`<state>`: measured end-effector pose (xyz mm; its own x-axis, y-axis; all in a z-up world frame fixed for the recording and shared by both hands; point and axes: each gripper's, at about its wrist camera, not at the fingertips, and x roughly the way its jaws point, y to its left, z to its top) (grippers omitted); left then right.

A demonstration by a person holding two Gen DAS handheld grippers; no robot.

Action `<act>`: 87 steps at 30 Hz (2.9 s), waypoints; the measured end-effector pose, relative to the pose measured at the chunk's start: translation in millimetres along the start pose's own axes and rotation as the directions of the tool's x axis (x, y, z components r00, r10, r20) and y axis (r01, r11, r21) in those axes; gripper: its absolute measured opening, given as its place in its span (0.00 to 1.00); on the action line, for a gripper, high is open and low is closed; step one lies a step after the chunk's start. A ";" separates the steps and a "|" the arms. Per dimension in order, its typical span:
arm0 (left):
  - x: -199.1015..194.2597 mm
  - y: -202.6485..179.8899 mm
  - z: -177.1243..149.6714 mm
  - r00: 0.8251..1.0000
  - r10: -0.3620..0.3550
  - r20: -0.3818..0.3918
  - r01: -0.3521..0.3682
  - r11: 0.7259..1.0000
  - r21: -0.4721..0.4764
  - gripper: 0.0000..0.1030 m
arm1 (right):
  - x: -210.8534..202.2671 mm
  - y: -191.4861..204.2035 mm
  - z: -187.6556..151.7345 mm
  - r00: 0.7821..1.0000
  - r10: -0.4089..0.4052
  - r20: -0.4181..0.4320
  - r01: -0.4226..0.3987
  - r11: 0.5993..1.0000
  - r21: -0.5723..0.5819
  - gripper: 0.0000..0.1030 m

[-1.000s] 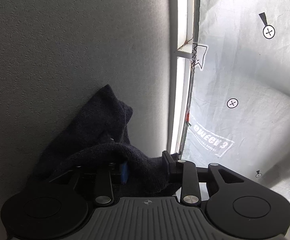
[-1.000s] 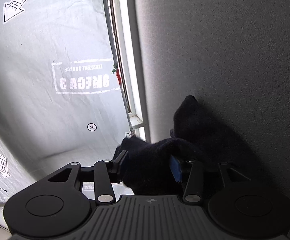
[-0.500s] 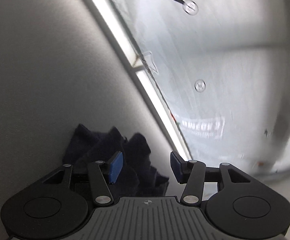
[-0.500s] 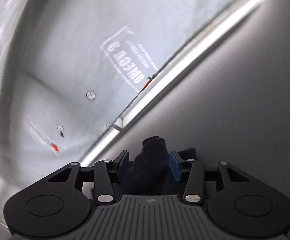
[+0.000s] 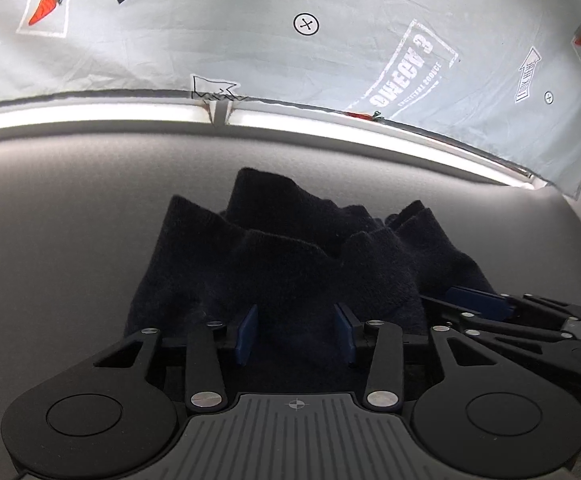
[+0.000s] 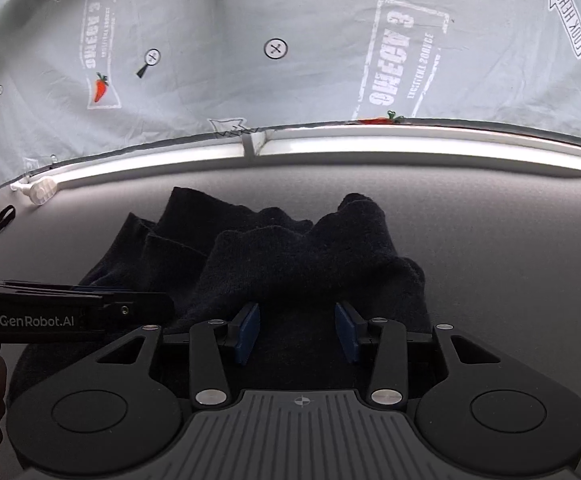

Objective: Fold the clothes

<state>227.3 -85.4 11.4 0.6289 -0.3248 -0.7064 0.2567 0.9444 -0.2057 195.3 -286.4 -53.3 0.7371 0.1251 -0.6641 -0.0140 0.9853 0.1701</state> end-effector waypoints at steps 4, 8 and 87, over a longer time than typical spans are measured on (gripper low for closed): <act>-4.3 12.7 26.1 1.000 0.002 0.024 -0.002 1.000 0.011 0.63 | -4.4 -19.6 -0.5 0.999 0.046 0.007 -0.046 0.991 0.125 0.44; 4.5 16.7 34.5 1.000 -0.019 -0.020 0.020 0.999 0.041 0.73 | -11.5 -34.0 -8.1 0.997 0.077 0.008 -0.077 0.977 0.198 0.44; -85.7 -45.7 -57.6 0.996 -0.037 -0.077 0.033 0.998 -0.047 1.00 | -118.9 -40.5 -57.6 0.998 0.004 0.062 -0.011 0.994 0.106 0.72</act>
<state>119.4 -97.7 42.3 0.5604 -0.3541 -0.7487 0.2424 0.9345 -0.2606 69.3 -334.4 -23.2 0.7774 0.1217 -0.6172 0.0501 0.9660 0.2536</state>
